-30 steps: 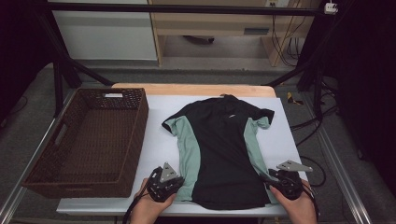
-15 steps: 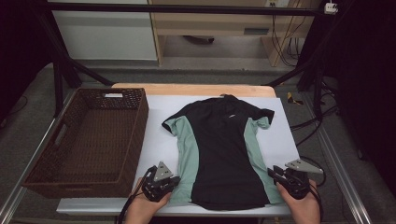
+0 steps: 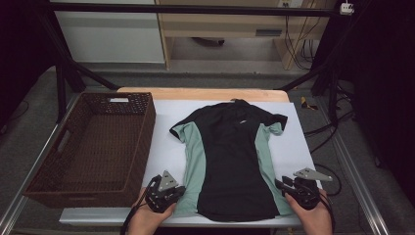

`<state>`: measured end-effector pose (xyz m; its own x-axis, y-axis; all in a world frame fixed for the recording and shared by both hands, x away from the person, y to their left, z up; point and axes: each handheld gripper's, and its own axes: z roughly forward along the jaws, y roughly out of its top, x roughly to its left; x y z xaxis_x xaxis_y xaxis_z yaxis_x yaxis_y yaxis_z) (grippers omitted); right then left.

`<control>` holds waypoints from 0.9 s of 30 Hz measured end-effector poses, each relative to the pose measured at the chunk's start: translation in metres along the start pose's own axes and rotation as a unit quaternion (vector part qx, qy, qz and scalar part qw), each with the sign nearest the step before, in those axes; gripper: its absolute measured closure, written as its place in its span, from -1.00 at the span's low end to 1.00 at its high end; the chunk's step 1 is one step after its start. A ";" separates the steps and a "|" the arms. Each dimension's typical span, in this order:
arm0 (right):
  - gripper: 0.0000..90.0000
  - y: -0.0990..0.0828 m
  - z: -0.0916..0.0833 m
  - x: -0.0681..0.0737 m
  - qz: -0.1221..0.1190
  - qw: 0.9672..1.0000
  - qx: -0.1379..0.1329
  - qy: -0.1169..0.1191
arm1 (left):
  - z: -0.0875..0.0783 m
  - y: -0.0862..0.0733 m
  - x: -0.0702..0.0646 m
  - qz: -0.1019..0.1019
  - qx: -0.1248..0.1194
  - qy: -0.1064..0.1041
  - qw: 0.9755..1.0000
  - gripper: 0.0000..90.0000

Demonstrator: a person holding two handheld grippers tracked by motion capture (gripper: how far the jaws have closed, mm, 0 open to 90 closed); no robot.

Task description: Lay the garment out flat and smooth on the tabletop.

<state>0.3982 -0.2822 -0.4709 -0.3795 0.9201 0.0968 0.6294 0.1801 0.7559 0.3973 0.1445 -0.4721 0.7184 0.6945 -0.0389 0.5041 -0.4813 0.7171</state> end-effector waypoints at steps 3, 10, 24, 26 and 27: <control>0.39 0.000 0.005 0.005 -0.010 1.000 0.011 0.008 | 0.000 0.000 0.001 -0.001 0.000 0.000 1.000 0.94; 0.37 -0.001 0.012 0.010 -0.021 0.999 0.031 0.015 | -0.006 -0.002 0.006 -0.011 -0.004 0.008 1.000 0.95; 0.93 0.002 0.012 0.020 -0.042 0.998 0.045 0.026 | -0.010 -0.006 0.005 -0.022 -0.009 0.002 1.000 0.94; 0.93 0.002 0.007 0.018 -0.038 0.998 0.042 0.026 | -0.008 -0.005 0.003 -0.019 -0.008 0.002 1.000 0.93; 0.94 0.001 0.003 0.016 -0.034 0.998 0.038 0.026 | -0.007 -0.005 0.002 -0.017 -0.007 0.002 1.000 0.93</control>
<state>0.3953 -0.2659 -0.4704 -0.4575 0.8854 0.0821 0.6496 0.2698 0.7108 0.3929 0.1524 -0.4705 0.6989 0.7126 -0.0616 0.5221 -0.4495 0.7248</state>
